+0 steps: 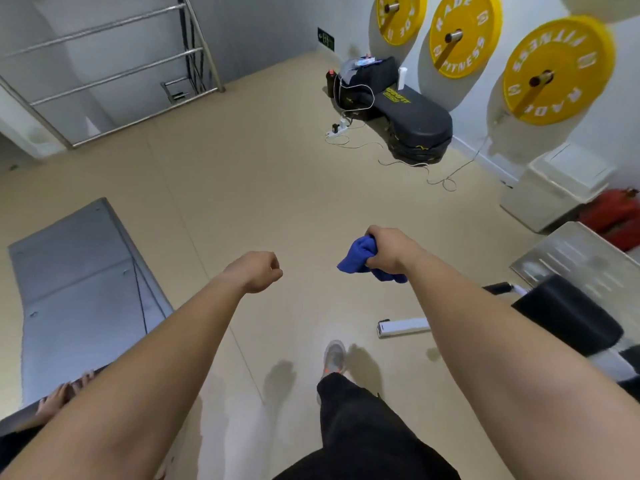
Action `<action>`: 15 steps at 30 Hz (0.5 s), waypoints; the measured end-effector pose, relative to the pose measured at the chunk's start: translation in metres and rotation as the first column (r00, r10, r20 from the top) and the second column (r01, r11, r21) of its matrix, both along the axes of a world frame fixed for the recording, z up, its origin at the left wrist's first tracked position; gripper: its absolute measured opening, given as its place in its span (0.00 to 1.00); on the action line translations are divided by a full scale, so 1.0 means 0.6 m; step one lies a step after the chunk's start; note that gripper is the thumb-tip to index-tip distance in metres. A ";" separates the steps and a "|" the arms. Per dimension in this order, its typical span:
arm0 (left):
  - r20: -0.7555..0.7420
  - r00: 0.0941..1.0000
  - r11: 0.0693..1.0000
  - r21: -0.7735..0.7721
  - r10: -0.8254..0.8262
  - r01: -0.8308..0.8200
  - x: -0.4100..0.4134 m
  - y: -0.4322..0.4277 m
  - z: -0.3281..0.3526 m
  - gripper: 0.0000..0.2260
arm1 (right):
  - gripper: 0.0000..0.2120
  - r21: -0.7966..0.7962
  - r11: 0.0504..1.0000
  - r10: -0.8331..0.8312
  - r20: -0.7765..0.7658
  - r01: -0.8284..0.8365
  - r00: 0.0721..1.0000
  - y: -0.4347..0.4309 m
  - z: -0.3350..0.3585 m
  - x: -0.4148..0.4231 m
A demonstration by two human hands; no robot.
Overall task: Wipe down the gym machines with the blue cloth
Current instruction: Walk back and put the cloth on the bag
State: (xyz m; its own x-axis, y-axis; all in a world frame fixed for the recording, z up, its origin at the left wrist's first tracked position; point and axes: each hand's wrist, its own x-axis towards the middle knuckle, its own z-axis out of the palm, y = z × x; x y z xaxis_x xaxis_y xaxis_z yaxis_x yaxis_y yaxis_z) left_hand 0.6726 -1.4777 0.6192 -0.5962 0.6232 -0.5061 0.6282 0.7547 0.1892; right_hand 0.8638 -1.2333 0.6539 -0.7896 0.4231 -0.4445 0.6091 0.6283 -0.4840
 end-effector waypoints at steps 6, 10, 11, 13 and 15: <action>0.016 1.000 1.000 0.012 0.004 -0.004 -0.216 0.217 0.021 0.08 | 0.17 0.022 0.997 -0.071 -0.019 0.072 0.997 0.207 0.024 -0.191; 0.028 0.998 0.998 0.031 -0.059 0.058 -0.339 0.369 0.021 0.06 | 0.17 0.031 0.994 -0.101 -0.019 0.101 0.995 0.330 0.036 -0.301; 0.025 0.997 0.997 0.029 -0.075 0.075 -0.369 0.409 0.018 0.06 | 0.17 0.035 0.993 -0.113 -0.017 0.114 0.993 0.362 0.034 -0.327; 0.018 0.993 0.993 0.035 -0.115 0.115 -0.428 0.487 0.010 0.06 | 0.17 0.047 0.989 -0.138 -0.013 0.138 0.990 0.427 0.027 -0.375; 0.012 0.988 0.987 0.036 -0.157 0.157 -0.488 0.564 0.000 0.06 | 0.18 0.070 0.985 -0.158 0.007 0.157 0.987 0.494 0.015 -0.424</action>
